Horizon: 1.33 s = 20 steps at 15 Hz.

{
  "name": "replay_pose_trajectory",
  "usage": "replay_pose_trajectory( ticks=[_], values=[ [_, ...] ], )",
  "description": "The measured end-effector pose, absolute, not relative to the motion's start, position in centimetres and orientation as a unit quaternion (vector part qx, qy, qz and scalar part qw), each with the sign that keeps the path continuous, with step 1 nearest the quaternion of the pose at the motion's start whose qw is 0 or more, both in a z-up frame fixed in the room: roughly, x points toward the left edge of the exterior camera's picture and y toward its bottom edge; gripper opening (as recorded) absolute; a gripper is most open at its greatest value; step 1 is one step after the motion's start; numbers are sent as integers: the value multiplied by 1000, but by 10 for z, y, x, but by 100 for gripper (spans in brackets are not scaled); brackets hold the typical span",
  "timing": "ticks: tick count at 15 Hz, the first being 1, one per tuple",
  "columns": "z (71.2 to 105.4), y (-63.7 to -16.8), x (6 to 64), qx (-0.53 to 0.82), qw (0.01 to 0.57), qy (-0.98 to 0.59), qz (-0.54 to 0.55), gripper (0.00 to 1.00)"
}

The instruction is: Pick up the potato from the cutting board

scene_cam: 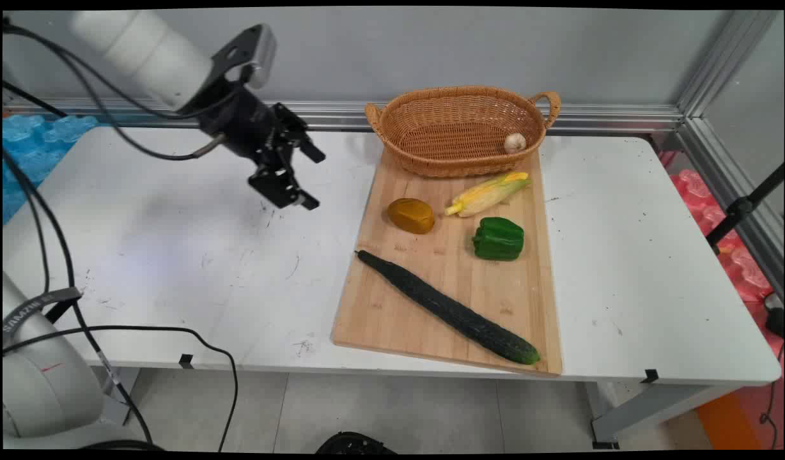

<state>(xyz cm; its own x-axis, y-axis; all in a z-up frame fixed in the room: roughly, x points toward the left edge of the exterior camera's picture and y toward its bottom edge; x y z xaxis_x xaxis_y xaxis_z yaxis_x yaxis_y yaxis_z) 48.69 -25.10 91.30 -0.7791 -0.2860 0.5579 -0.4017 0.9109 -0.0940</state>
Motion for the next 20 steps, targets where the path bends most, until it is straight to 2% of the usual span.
replay_pose_trajectory(
  ticks=[12,20],
  values=[
    [868,-348,451,157,287,-939,105,100],
    [839,-383,433,122,275,-950,85,100]
  ],
)
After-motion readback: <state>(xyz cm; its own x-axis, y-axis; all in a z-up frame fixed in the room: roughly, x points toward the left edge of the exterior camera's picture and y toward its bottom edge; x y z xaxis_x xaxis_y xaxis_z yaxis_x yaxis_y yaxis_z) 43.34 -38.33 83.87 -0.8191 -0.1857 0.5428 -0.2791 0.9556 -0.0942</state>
